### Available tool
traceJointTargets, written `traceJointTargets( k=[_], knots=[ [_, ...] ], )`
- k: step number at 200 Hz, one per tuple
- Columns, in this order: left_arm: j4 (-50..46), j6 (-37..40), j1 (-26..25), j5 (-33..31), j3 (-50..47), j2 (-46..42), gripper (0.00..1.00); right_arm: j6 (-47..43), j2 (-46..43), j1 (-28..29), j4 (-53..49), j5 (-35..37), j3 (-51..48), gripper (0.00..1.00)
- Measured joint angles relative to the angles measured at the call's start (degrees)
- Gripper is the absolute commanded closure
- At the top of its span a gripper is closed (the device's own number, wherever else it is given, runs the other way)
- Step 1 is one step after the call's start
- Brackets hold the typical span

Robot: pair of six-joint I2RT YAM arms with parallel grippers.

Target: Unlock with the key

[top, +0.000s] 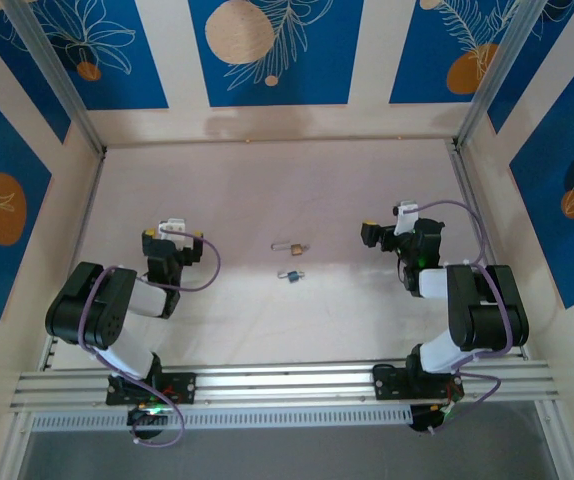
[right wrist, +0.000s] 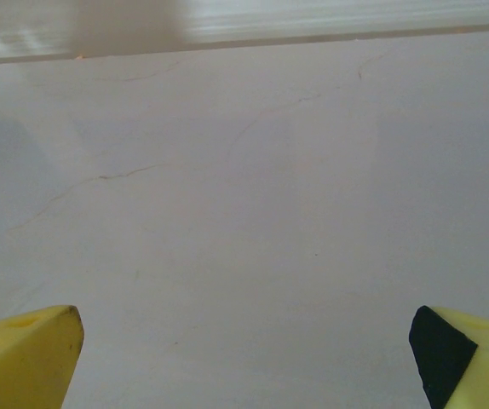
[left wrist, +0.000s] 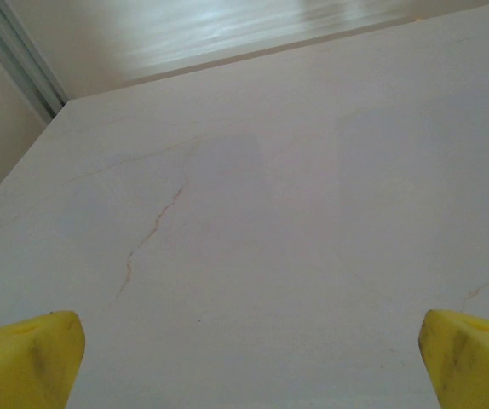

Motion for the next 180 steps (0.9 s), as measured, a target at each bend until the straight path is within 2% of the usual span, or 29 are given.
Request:
traceJointTargets(
  k=[180],
  knots=[
    [-1.4,-1.0,0.4,0.0,0.5,0.0,0.0,0.5,0.0,0.0,-1.4,1.2,0.0,0.01]
  ],
)
